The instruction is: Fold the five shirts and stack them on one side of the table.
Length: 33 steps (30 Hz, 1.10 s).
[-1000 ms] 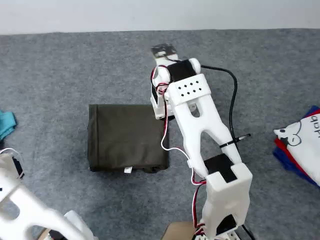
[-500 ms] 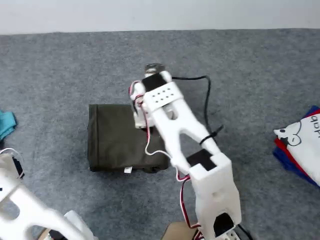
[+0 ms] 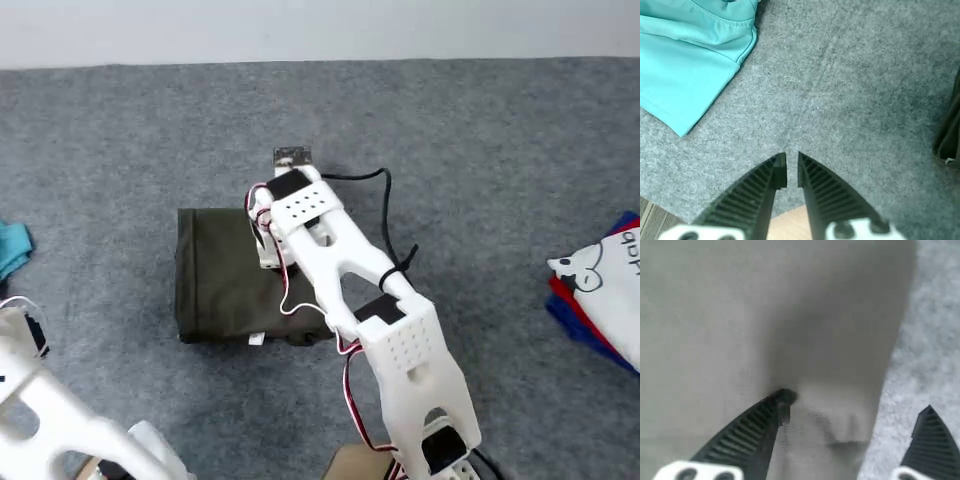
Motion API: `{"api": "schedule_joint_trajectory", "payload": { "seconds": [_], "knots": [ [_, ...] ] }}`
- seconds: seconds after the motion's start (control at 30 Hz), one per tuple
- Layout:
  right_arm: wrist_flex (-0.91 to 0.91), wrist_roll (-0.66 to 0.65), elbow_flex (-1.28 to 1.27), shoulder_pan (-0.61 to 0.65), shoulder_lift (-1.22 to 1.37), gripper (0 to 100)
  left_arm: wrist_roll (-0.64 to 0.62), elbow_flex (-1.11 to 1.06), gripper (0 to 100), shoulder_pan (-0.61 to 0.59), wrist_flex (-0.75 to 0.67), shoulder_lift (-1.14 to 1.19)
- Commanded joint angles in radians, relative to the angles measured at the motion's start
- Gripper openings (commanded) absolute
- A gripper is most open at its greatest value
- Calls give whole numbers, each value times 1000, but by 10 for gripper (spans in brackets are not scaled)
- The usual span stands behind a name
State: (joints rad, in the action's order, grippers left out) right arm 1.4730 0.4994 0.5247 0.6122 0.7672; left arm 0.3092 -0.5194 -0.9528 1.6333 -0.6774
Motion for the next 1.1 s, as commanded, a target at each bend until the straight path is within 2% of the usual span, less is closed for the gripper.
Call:
{"api": "schedule_joint_trajectory", "payload": {
  "seconds": [0.0, 0.2, 0.43, 0.7, 1.07],
  "knots": [
    [-39, 9, 8, 21, 18, 386, -9, 2, 48, 0, -2, -31],
    [-33, 8, 8, 31, 71, 374, -9, -1, 48, 0, -2, -31],
    [-33, -40, 8, 30, 70, 175, -9, -84, 47, -5, -38, -31],
    [-10, -114, 8, -2, 64, 2, -9, -77, 47, -5, -43, -31],
    [231, -278, 8, -160, -165, 9, -5, -81, 51, 11, -44, -222]
  ]
}}
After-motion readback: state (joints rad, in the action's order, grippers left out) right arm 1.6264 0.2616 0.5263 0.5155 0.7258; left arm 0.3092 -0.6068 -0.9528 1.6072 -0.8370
